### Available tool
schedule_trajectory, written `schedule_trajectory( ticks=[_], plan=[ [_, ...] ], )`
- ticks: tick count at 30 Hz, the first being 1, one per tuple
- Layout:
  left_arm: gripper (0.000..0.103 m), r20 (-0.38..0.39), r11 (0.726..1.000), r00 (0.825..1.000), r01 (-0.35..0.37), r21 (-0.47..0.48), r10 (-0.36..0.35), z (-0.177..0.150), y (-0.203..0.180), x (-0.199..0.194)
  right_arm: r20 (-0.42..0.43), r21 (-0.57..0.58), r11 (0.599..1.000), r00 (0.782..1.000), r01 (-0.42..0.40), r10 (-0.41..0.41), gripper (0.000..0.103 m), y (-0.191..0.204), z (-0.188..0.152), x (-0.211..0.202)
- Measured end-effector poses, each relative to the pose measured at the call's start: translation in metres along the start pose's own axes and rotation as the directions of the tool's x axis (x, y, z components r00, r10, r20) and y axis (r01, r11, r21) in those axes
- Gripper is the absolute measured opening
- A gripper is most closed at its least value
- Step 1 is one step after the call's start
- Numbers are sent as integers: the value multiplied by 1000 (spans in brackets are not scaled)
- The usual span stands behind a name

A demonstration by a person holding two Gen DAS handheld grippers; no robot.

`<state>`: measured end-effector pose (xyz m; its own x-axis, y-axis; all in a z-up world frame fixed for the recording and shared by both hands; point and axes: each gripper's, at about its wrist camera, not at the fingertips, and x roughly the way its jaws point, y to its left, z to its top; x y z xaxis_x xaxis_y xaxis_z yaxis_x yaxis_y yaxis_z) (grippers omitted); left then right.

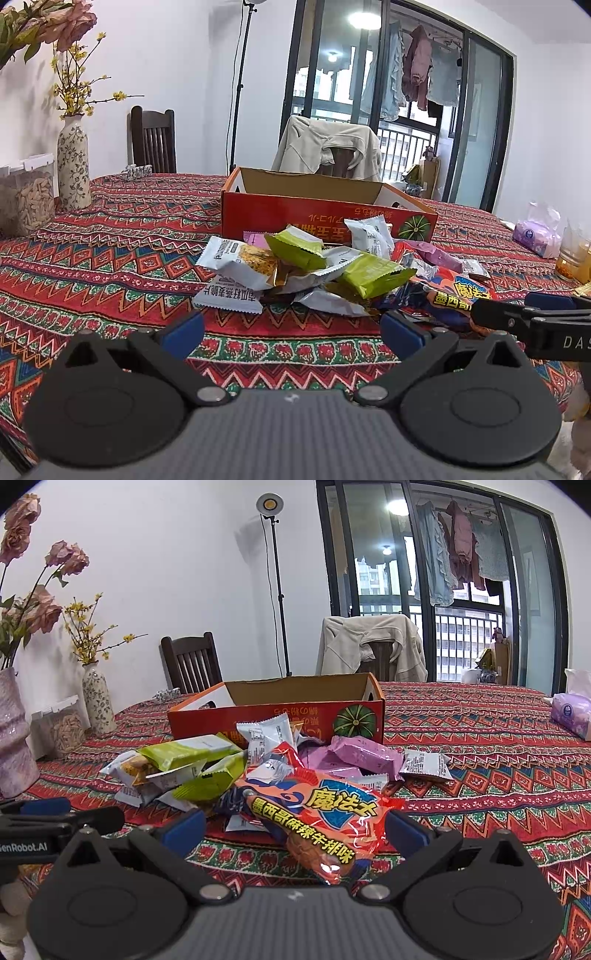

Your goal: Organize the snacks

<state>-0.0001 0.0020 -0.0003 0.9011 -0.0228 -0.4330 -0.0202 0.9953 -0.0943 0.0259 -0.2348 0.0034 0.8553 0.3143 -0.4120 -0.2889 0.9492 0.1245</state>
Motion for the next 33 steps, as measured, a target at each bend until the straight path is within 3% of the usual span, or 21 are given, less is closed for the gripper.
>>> schedule_trajectory(
  ticks=[33],
  plan=[
    [103,1,1000,1000,6,-7,-6,-3,1,1,-6,2,1000,1000,0,0,103,0,-1,3]
  ],
)
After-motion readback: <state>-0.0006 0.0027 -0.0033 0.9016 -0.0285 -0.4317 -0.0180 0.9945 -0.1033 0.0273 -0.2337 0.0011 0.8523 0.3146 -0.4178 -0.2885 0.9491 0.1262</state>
